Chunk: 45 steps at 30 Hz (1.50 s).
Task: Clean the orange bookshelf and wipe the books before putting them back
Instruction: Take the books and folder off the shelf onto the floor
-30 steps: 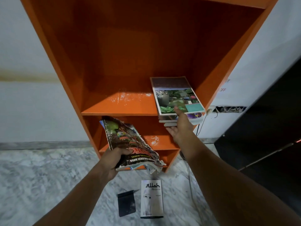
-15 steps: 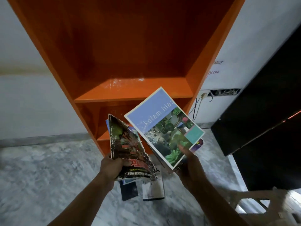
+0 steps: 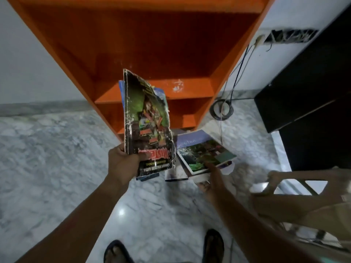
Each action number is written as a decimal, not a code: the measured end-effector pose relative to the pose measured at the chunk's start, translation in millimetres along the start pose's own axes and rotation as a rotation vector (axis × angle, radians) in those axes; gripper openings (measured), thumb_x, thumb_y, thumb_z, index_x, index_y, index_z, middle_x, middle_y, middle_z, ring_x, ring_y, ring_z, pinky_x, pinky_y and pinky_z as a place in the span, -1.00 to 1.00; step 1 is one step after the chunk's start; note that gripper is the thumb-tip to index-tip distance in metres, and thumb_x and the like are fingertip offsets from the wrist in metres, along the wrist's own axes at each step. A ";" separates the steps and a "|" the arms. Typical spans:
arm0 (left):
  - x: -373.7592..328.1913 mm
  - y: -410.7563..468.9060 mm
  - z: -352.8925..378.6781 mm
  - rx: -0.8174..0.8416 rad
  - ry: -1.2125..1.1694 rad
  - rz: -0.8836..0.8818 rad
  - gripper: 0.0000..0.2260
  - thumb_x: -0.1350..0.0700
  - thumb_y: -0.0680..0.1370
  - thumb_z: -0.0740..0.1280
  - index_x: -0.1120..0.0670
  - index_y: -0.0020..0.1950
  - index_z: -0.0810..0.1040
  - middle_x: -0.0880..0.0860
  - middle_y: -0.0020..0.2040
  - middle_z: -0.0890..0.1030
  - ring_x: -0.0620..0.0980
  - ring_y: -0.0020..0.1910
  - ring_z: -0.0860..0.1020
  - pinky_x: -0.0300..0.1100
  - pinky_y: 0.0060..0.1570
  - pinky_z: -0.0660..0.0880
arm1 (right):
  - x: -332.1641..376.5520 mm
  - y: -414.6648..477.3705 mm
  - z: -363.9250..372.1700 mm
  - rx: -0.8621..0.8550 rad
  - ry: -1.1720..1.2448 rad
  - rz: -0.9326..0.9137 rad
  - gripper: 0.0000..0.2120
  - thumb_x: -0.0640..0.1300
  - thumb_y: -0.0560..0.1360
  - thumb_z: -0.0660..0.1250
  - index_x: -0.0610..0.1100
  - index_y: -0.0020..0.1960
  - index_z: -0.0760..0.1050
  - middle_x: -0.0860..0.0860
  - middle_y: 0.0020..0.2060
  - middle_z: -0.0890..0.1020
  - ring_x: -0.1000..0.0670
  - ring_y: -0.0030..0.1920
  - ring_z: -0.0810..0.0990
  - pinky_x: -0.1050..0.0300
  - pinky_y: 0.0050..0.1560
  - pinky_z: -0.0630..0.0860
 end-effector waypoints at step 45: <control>423.2 234.0 87.6 0.046 0.404 -0.262 -0.52 0.09 0.21 0.63 0.04 0.11 0.68 0.03 0.04 0.72 0.05 -0.01 0.69 0.00 0.08 0.64 | -204.3 271.1 -80.2 0.118 -0.382 0.150 -0.63 -0.13 0.68 0.19 -0.02 0.48 0.35 -0.03 0.26 0.53 -0.16 0.25 0.59 -0.21 0.35 0.46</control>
Point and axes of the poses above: each hand's wrist, its own y-axis towards the middle knuckle, its own z-axis out of the palm, x = y × z, the point moved 10 cm from there along y, towards the middle knuckle
